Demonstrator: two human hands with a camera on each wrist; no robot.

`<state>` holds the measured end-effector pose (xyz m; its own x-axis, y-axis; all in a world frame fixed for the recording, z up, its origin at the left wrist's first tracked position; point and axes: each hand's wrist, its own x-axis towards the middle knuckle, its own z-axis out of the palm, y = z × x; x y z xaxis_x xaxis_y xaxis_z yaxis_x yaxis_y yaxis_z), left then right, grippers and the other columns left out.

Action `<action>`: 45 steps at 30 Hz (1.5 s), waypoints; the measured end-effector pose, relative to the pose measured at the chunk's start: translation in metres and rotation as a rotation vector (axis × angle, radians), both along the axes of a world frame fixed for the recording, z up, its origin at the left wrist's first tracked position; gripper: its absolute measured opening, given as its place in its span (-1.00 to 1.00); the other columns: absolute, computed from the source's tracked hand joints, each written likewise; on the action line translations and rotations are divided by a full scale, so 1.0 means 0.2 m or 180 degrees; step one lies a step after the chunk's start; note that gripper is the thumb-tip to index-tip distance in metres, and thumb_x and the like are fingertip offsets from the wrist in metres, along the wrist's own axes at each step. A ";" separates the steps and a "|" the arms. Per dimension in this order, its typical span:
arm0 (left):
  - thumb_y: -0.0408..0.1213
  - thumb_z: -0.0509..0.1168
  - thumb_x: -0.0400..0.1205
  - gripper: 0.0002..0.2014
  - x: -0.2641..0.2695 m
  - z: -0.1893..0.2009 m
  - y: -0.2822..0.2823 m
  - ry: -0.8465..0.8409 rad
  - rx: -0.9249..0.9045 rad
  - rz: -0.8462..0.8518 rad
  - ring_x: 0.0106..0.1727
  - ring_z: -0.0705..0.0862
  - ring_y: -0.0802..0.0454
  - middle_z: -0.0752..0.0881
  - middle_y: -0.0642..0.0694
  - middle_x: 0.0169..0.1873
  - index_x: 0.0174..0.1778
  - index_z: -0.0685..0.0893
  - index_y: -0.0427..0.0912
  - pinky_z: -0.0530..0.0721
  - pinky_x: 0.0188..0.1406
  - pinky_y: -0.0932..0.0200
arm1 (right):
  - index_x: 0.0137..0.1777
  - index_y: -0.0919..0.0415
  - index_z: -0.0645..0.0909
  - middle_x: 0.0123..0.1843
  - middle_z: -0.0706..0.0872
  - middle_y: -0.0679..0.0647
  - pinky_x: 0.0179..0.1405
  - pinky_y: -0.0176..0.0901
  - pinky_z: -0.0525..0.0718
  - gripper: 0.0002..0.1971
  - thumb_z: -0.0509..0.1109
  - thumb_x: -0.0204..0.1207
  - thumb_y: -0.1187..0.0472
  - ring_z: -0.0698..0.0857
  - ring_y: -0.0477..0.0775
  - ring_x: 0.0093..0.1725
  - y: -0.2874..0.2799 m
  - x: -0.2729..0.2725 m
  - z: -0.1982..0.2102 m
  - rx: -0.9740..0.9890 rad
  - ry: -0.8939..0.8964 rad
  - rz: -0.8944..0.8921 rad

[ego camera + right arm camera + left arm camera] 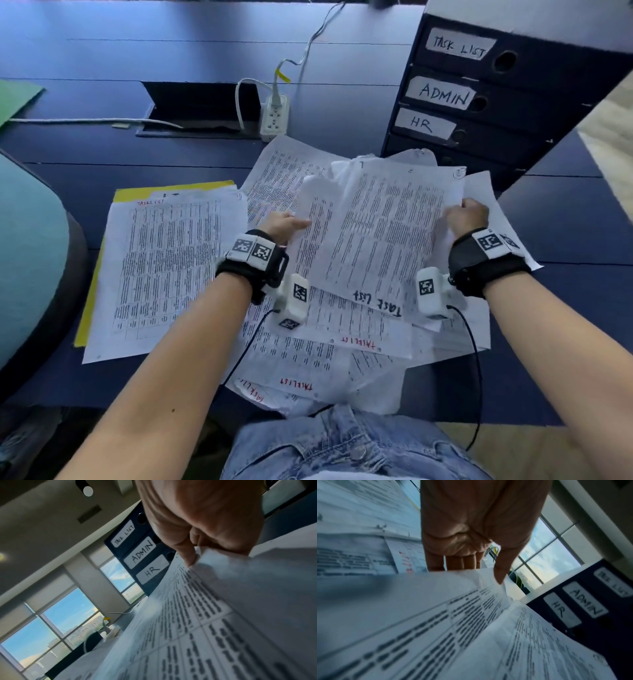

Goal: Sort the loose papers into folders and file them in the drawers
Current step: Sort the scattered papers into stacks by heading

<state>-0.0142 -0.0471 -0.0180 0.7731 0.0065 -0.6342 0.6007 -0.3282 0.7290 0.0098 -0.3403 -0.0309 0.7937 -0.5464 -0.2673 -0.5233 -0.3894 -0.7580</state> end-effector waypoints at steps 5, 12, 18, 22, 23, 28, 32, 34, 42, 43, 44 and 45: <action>-0.37 0.21 0.58 -0.84 0.04 -0.13 -0.08 -0.0450 0.0565 0.0092 -0.17 0.59 -0.08 0.63 -0.24 -0.25 -0.24 0.68 -0.27 0.50 -0.17 0.12 | -0.02 0.44 0.63 -0.11 0.58 0.13 -0.13 -0.19 0.44 -0.80 0.20 0.48 0.42 0.56 0.09 -0.07 -0.07 0.01 -0.10 0.0341 0.0143 -0.0044; -0.15 0.13 0.68 -0.62 0.14 -0.06 -0.26 -0.0321 0.0749 -0.0212 0.26 0.54 -0.16 0.54 -0.21 0.27 0.38 0.47 -0.22 0.50 0.34 -0.02 | 0.38 0.45 0.37 0.26 0.55 0.20 0.22 0.03 0.58 -0.34 0.42 0.34 0.10 0.58 0.25 0.26 0.00 0.01 -0.18 0.0850 0.0523 0.0054; 0.12 0.29 0.55 -0.22 0.15 -0.07 -0.28 -0.0162 0.0689 -0.0385 0.44 0.39 -0.26 0.29 -0.26 0.47 0.55 0.14 -0.21 0.44 0.41 -0.24 | 0.24 0.47 0.53 0.17 0.66 0.34 0.25 0.18 0.61 -0.66 0.32 0.46 0.54 0.65 0.32 0.19 0.15 -0.10 -0.03 0.0841 0.0298 0.0709; 0.31 0.45 0.20 0.10 0.08 0.03 -0.19 -0.0770 -0.0182 0.0583 0.41 0.51 -0.18 0.48 -0.23 0.41 0.54 0.24 -0.28 0.46 0.42 -0.20 | 0.17 0.20 0.57 0.14 0.70 0.14 0.18 -0.04 0.65 -0.70 0.28 0.52 0.52 0.69 0.12 0.14 0.18 -0.17 0.23 0.0855 -0.0612 0.1425; 0.26 0.49 0.22 0.03 0.06 0.09 -0.17 -0.1060 -0.0508 0.0801 0.35 0.57 -0.12 0.57 -0.19 0.34 0.50 0.34 -0.29 0.49 0.41 -0.16 | 0.13 0.15 0.56 0.09 0.71 0.05 0.10 -0.18 0.66 -0.71 0.28 0.54 0.51 0.70 0.01 0.10 0.19 -0.18 0.30 0.0962 -0.0815 0.1516; -0.15 0.53 0.40 -0.56 0.06 0.36 -0.12 -0.2149 -0.1265 0.0903 0.08 0.74 0.04 0.79 -0.02 -0.01 0.15 0.65 -0.22 0.66 0.21 0.04 | 0.16 0.21 0.48 0.04 0.65 0.03 0.04 -0.30 0.61 -0.82 0.30 0.59 0.35 0.67 -0.21 0.01 0.26 -0.20 0.59 0.1425 -0.2283 0.1207; -0.19 0.48 0.44 -0.76 0.03 0.53 -0.16 -0.2666 -0.1351 0.0925 -0.08 0.72 0.10 0.74 -0.01 -0.17 -0.07 0.61 -0.14 0.67 0.19 0.06 | 0.20 0.23 0.38 0.06 0.56 0.03 0.13 -0.22 0.58 -0.81 0.22 0.63 0.37 0.60 -0.23 0.05 0.35 -0.21 0.68 0.1413 -0.3059 0.1047; -0.20 0.49 0.45 -0.67 0.00 0.52 -0.15 -0.2660 -0.1390 0.0988 -0.07 0.72 0.23 0.72 0.00 -0.13 0.05 0.58 -0.20 0.66 0.14 0.25 | 0.15 0.33 0.37 0.00 0.54 -0.01 0.04 -0.27 0.58 -0.84 0.24 0.62 0.36 0.58 -0.28 -0.03 0.37 -0.23 0.65 0.1338 -0.3068 0.0932; -0.24 0.53 0.39 -0.42 -0.07 0.32 -0.10 -0.2174 -0.1081 0.0912 0.00 0.71 0.17 0.70 -0.03 0.01 0.24 0.41 -0.26 0.69 0.11 0.19 | 0.11 0.29 0.40 0.09 0.63 0.16 0.10 -0.37 0.56 -0.79 0.35 0.56 0.31 0.60 -0.19 0.01 0.42 -0.31 0.48 0.1196 -0.2430 0.0860; -0.32 0.46 0.48 -0.50 -0.07 0.30 -0.10 -0.2081 -0.0871 0.0854 0.02 0.70 0.14 0.69 -0.04 0.04 0.28 0.43 -0.29 0.69 0.15 0.14 | 0.11 0.39 0.39 0.07 0.61 0.24 0.05 -0.42 0.54 -0.81 0.30 0.58 0.33 0.56 -0.22 -0.05 0.43 -0.31 0.47 0.1055 -0.2384 0.0863; -0.36 0.39 0.55 -0.58 -0.07 0.28 -0.10 -0.2020 -0.0589 0.0809 0.07 0.68 0.07 0.69 -0.07 0.07 0.29 0.46 -0.31 0.66 0.22 0.04 | 0.10 0.45 0.37 0.02 0.59 0.26 -0.01 -0.44 0.53 -0.80 0.27 0.59 0.34 0.54 -0.26 -0.12 0.43 -0.30 0.48 0.0935 -0.2375 0.0876; -0.38 0.32 0.60 -0.66 -0.08 0.27 -0.11 -0.1955 -0.0269 0.0782 0.13 0.67 -0.03 0.68 -0.12 0.11 0.28 0.48 -0.33 0.61 0.29 -0.04 | 0.09 0.45 0.35 -0.02 0.57 0.19 -0.05 -0.44 0.54 -0.82 0.25 0.59 0.36 0.55 -0.30 -0.15 0.44 -0.29 0.49 0.0872 -0.2387 0.0871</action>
<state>-0.0294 -0.0686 0.0358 0.9765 0.1982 -0.0850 0.1181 -0.1615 0.9798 -0.0490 -0.2529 0.0667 0.9088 -0.3016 0.2882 0.2423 -0.1809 -0.9532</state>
